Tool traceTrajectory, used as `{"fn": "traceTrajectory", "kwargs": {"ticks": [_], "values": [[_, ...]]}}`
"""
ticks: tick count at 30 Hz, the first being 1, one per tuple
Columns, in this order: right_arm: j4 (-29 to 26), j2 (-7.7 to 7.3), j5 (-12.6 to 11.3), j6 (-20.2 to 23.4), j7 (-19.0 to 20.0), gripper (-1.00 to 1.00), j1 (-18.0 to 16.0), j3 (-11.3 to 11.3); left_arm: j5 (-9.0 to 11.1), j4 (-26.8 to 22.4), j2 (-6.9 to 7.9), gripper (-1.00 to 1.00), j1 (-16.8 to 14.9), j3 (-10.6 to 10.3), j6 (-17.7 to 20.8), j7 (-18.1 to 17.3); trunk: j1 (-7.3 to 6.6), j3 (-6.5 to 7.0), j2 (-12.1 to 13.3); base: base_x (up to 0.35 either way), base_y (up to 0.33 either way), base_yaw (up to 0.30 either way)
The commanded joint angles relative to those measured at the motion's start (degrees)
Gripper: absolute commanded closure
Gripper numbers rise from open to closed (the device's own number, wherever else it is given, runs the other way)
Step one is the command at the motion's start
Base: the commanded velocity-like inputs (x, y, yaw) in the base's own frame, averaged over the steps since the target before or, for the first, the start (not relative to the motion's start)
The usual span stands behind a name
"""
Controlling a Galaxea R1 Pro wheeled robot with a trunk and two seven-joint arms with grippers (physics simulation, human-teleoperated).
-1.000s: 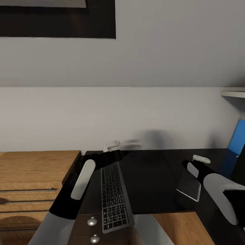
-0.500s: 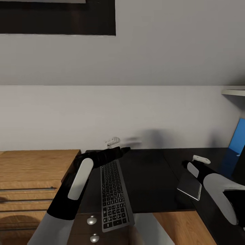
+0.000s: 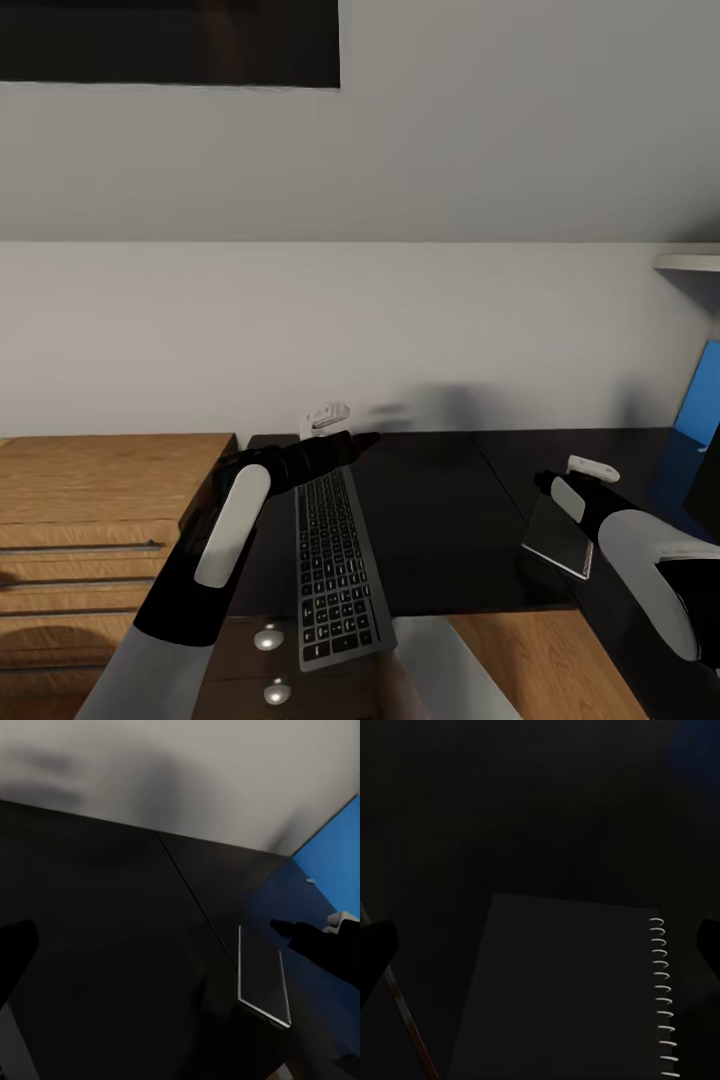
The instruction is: In the bedroom, organize the workspace by keeping the computer under the desk, ensuring the monitor is on the desk, placing the keyboard on the desk next to the monitor, placing the mouse on the desk next to the keyboard, moving the folder from the swivel chair onto the desk next to the mouse, stacking the notebook on top of the folder with the pen on top of the notebook, and positioning the swivel chair next to the desk.
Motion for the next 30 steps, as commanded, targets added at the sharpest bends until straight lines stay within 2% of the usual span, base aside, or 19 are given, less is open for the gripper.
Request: {"fn": "traceTrajectory", "kwargs": {"ticks": [1, 30], "values": [[-0.1, -0.02, -0.4, 0.3, -0.3, -1.0, 0.0, 0.5, 0.6, 0.0, -0.03, -1.0, -0.1, 0.0, 0.1, 0.6, 0.22, -0.25, -0.5, 0.0, 0.0, 0.0], [0.5, -0.08, -0.3, -0.4, -0.1, -1.0, 0.0, 0.6, 0.7, 0.0, -0.05, -1.0, -0.1, -0.2, 0.1, 0.7, 6.59, -5.46, -12.1, 0.0, 0.0, 0.0]]}}
